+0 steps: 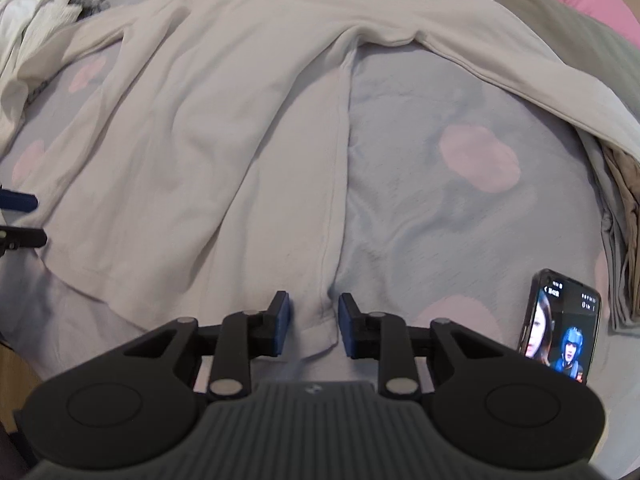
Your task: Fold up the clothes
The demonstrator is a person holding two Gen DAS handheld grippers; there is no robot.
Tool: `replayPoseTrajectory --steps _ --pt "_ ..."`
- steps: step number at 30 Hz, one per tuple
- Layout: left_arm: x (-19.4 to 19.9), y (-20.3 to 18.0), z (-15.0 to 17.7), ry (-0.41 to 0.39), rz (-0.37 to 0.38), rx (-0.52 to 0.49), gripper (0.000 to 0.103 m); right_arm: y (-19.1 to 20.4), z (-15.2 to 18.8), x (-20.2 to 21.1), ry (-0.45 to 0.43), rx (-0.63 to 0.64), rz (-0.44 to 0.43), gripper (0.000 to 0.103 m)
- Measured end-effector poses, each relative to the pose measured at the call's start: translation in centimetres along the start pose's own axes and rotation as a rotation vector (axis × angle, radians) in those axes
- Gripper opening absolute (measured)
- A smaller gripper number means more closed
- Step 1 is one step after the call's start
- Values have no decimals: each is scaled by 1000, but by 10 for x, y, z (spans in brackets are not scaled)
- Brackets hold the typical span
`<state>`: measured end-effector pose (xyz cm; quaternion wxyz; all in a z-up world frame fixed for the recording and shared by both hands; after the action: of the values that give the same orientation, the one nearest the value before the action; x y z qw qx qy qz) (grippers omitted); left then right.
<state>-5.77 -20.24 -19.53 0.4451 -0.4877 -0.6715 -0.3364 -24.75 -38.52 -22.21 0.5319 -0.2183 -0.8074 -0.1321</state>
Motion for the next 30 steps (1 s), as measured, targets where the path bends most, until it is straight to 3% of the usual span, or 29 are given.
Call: replayPoseTrajectory --steps 1,4,10,15,20,25,30 --pt "1 -2 0 -3 2 -11 23 1 0 0 -2 7 2 29" --pt "7 0 -5 -15 -30 -19 5 2 1 3 -15 14 -1 14" --pt "50 42 -22 -58 21 154 3 7 -9 28 -63 31 -31 9" --pt "109 96 -36 -153 119 383 3 -3 -30 70 -88 -11 -43 9" --pt "160 136 -31 -204 133 488 3 -18 -48 122 -99 -84 -66 8" --pt "170 151 -13 -142 128 529 3 -18 -46 157 -49 -89 -56 8" --pt "150 150 21 -9 76 492 3 -4 -19 150 66 -56 -68 8"
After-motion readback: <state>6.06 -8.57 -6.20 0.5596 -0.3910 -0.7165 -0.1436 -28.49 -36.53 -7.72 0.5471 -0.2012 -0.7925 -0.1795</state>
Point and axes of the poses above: each gripper's, at about its wrist camera, not at the fingertips, and x roughly against the way its jaws point, y to its left, z to its underside, the point moved 5 cm from there along -x, roughly the way its jaws point, and after that the axes turned 7 degrees about x, right-handed, at the moved point
